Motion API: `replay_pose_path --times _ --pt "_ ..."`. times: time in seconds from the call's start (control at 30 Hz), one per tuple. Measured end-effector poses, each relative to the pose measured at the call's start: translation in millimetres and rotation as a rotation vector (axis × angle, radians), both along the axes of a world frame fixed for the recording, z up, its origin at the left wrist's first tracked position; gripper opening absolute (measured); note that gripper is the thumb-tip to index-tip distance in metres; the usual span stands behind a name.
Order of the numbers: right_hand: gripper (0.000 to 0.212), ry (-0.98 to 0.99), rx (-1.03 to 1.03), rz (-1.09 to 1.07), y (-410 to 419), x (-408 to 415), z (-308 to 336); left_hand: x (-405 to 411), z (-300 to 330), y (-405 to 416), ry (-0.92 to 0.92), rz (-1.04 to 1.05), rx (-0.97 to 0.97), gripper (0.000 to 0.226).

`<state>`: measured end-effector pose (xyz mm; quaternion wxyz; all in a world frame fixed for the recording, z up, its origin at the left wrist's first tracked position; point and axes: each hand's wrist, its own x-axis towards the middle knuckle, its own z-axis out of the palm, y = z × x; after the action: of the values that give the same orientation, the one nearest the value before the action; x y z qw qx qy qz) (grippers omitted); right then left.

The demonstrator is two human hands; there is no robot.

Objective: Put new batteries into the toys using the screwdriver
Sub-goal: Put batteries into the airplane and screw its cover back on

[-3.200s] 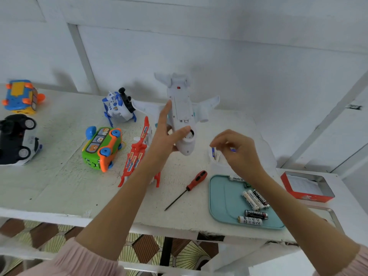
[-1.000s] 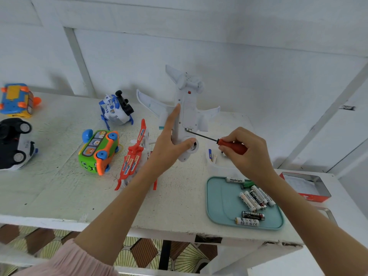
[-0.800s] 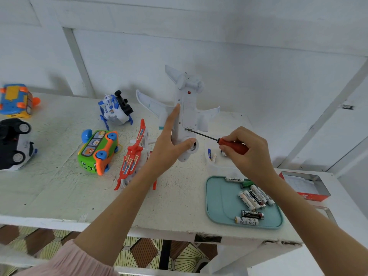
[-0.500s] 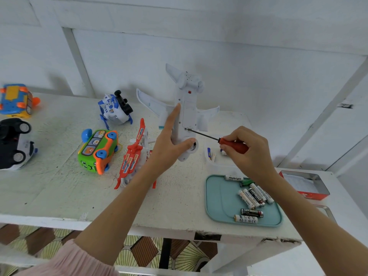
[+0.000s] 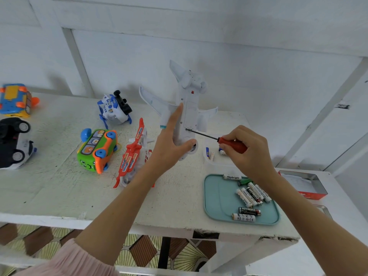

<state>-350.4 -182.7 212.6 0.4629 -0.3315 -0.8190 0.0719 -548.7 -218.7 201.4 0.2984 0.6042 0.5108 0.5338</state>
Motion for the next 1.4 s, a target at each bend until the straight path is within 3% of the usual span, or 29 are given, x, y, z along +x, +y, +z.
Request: replay_pose_path --times 0.07,0.2,0.3,0.5,0.57,0.63,0.73,0.93,1.07,1.3,1.4 --pt "0.009 -0.056 0.042 -0.041 0 0 2 -1 -3 2 0.053 0.022 0.019 0.089" --pt "0.038 -0.219 0.008 -0.12 -2 -2 7 -2 -7 3 0.117 0.066 0.009 0.09" --pt "0.036 -0.344 -0.12 -0.137 -5 -5 12 -4 -9 4 0.133 0.072 -0.018 0.09" --pt "0.018 -0.263 -0.057 -0.113 -7 -6 8 -12 -9 4 0.292 0.1 0.004 0.089" --pt "0.038 -0.256 -0.045 -0.149 -6 -8 7 -12 -9 3 0.316 0.083 0.013 0.089" --pt "0.046 -0.262 -0.112 -0.165 -5 -11 10 -12 -9 2 0.299 0.064 0.008 0.089" --pt "0.032 -0.234 -0.225 -0.075 -8 -12 12 -15 -9 1 0.229 0.044 -0.002 0.089" --pt "0.021 -0.162 -0.138 -0.059 -15 -17 8 -17 -2 -3 0.112 0.019 0.015 0.09" --pt "0.035 -0.208 -0.177 -0.067 -10 -21 5 -18 1 -7 0.099 0.013 0.017 0.09" --pt "0.018 -0.214 -0.171 -0.046 -11 -19 13 -19 1 -9 0.108 0.015 -0.006 0.09" --pt "0.037 -0.296 -0.126 -0.116 -7 -22 12 -21 0 -9 0.096 0.015 -0.015 0.09"
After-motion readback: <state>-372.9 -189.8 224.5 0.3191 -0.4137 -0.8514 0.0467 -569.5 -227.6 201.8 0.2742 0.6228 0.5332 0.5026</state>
